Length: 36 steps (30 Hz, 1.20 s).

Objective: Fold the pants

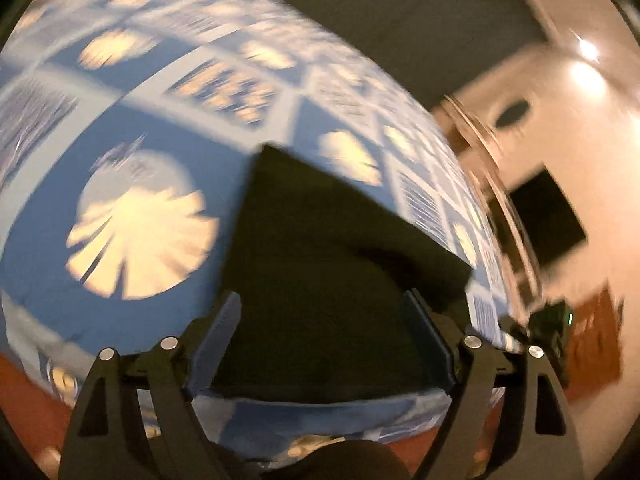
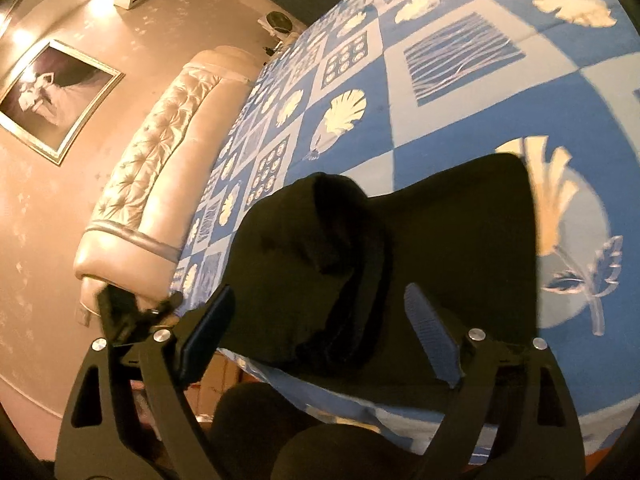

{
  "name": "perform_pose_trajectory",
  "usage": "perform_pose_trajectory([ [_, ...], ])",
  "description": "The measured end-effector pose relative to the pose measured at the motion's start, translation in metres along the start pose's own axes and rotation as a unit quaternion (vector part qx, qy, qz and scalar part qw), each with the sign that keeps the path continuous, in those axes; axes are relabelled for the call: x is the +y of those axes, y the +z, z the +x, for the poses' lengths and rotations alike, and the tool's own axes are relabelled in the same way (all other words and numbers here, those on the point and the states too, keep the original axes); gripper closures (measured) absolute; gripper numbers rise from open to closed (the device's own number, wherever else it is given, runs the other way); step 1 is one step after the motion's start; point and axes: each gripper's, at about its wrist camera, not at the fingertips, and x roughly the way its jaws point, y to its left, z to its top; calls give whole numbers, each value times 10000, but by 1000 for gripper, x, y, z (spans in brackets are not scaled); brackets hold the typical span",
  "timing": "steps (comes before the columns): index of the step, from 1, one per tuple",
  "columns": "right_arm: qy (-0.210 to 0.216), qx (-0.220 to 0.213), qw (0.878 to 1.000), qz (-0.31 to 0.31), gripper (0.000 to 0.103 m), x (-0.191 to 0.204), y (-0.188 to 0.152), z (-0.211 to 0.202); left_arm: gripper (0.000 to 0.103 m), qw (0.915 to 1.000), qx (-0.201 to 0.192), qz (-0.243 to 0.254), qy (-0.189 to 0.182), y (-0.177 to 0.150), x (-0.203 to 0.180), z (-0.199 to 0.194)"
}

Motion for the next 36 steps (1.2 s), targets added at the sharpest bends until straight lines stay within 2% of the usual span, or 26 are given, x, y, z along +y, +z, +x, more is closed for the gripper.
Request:
perform_pose_trajectory([
  [3, -487, 162, 9987, 3, 16, -2, 0, 19, 22, 9984, 227, -507, 85, 5, 21, 10],
  [4, -487, 200, 9986, 13, 16, -3, -1, 23, 22, 9981, 234, -569, 74, 6, 20, 11],
  [9, -440, 288, 9986, -56, 19, 2, -7, 36, 22, 9986, 374, -378, 79, 0, 12, 18],
  [12, -405, 398, 9983, -118, 36, 6, -8, 41, 22, 9988, 401, -111, 253, -4, 5, 21],
  [17, -390, 646, 9969, -220, 49, 12, -9, 57, 22, 9982, 422, 147, 401, -7, 1, 23],
  [19, -551, 696, 9957, -270, 66, 13, -11, 59, 22, 9981, 431, 164, 419, -6, 1, 24],
  [21, -656, 722, 9949, -275, 79, 11, -10, 59, 22, 9980, 439, 152, 424, -6, 1, 23],
  [23, -508, 694, 9962, -149, 88, 5, -8, 54, 22, 9980, 447, 136, 421, -6, 2, 23],
  [30, -374, 473, 9973, -430, 91, 23, -5, 30, 22, 9976, 412, 236, 499, -7, 0, 22],
  [36, -494, 198, 9966, -631, 92, 31, 3, 0, 22, 9974, 375, 299, 531, -6, 0, 22],
])
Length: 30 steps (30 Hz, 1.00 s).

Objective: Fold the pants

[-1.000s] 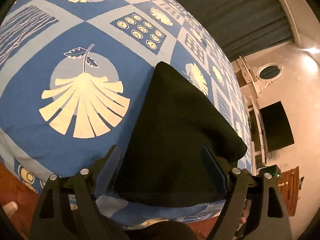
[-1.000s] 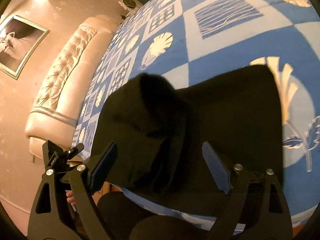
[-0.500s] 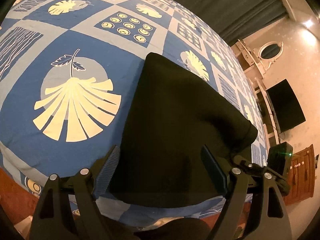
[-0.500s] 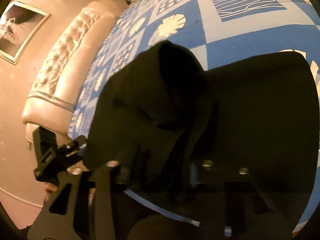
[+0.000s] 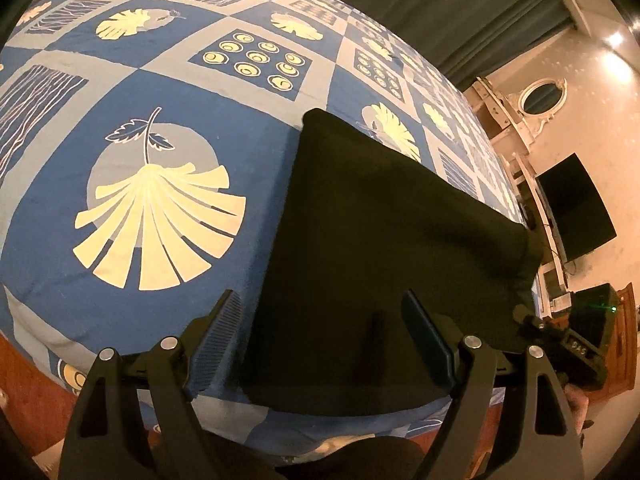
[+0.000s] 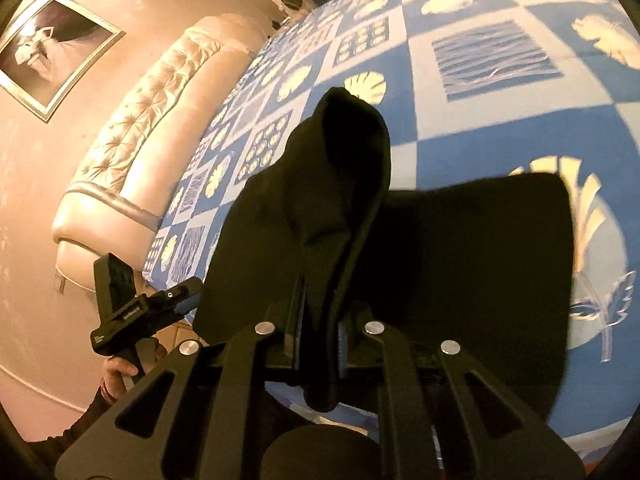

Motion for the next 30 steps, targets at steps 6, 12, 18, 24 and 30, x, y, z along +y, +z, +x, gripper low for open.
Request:
perform_pose_trajectory([
  [6, -147, -221, 9995, 152, 93, -21, -1, -31, 22, 10000, 11, -14, 6, 0, 0, 0],
  [12, -286, -351, 9983, 373, 101, -45, -4, -48, 22, 10000, 44, 4, -6, 1, 0, 1],
  [18, -241, -505, 9951, 810, 103, -76, -6, -68, 22, 10000, 72, 9, -21, 1, -2, 3],
  [24, 268, -321, 9921, 1187, 69, -83, -11, -56, 22, 9999, 111, 88, -28, 1, -5, 6],
  [30, 14, 95, 9934, 1147, 59, -75, -14, -26, 22, 9999, 109, -22, -32, 4, -1, 7],
])
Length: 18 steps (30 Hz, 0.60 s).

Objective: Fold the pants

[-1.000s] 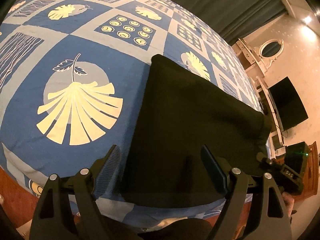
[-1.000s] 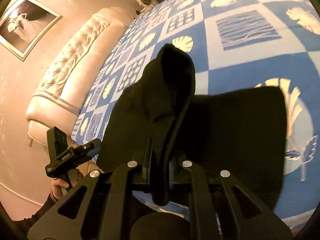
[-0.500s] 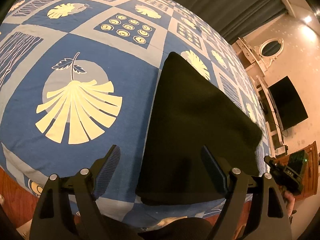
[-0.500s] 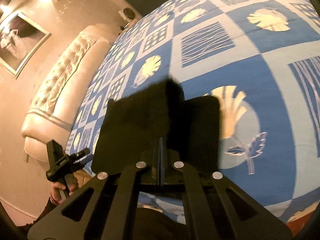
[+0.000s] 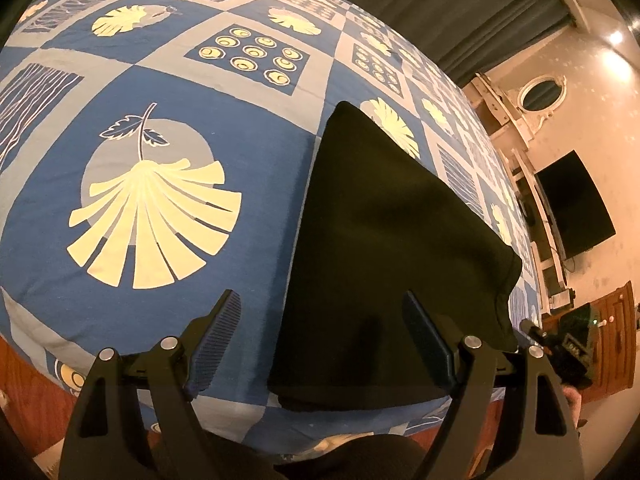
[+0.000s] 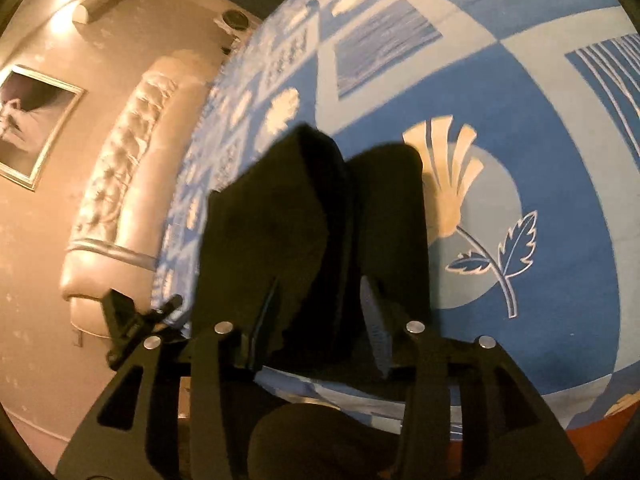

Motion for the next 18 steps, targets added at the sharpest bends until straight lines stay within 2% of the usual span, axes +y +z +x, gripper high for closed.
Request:
perform_pose_trajectory([
  [3, 22, 191, 9998, -14, 55, 3, -5, 14, 22, 10000, 34, -75, -32, 1, 3, 1],
  [7, 67, 276, 9995, -132, 55, 11, -11, 25, 22, 9999, 77, -77, -45, 0, 2, 2],
  [8, 37, 273, 9994, -190, 59, 14, -11, 26, 22, 9999, 84, -58, -42, 0, 1, 2],
  [9, 44, 307, 9991, -291, 80, 17, -11, 28, 22, 9999, 97, -33, -40, 0, 0, 3],
  [10, 79, 333, 9989, -336, 89, 19, -12, 30, 22, 9999, 106, -21, -39, -1, -1, 3],
  [13, 66, 241, 9986, -464, 91, 26, -12, 24, 22, 9999, 130, -26, -36, -1, -1, 5],
  [18, 298, -70, 9976, -617, 93, 37, -6, -5, 22, 9999, 110, -76, -55, 2, 0, 5],
])
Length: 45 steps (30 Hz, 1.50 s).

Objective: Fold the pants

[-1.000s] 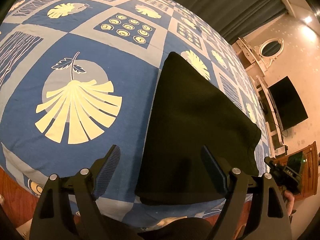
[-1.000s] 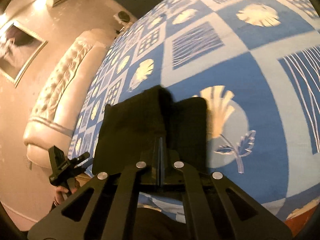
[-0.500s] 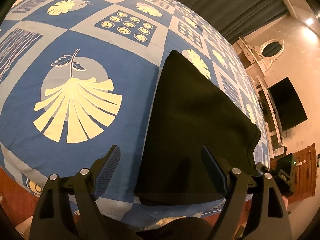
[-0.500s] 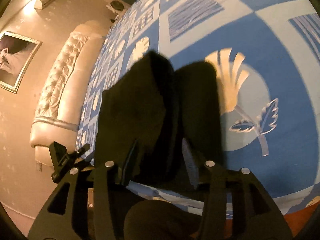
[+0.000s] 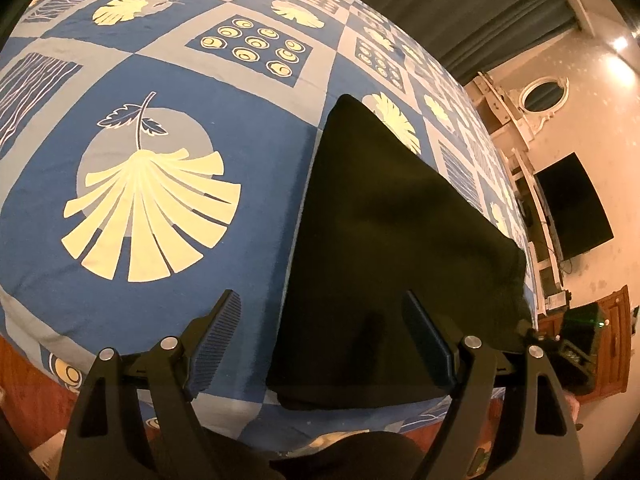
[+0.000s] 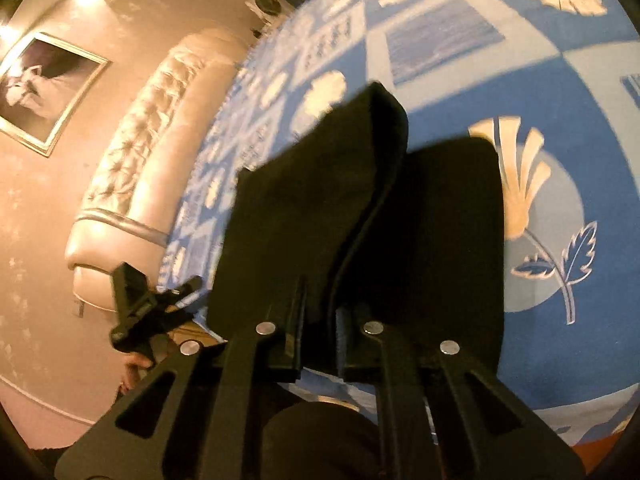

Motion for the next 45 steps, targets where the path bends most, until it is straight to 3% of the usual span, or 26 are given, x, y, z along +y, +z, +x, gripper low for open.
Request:
perform_pose_trajectory([
  [12, -499, 37, 9980, 380, 93, -43, -13, -23, 22, 9998, 135, 138, -68, -3, -3, 4],
  [21, -488, 108, 9969, 614, 89, -55, -17, -14, 22, 9991, 321, 232, 129, -8, -3, 10],
  [24, -478, -71, 9968, 638, 77, -54, -15, -25, 22, 9993, 271, 204, 170, -7, 0, 5],
  [27, -521, -263, 9950, 816, 48, -63, -15, -35, 22, 9995, 243, 116, 163, -5, 5, 2],
  [37, 109, 198, 9902, 1376, 28, -90, -26, -9, 22, 9955, 733, -493, -338, -8, 22, 15],
  [42, 614, 241, 9854, 1570, 27, -96, -27, 0, 22, 9858, 1190, -605, -1020, -13, 16, 29],
  [45, 732, 242, 9840, 1605, 27, -99, -28, 1, 21, 9868, 1214, -388, -1004, -13, 6, 38],
])
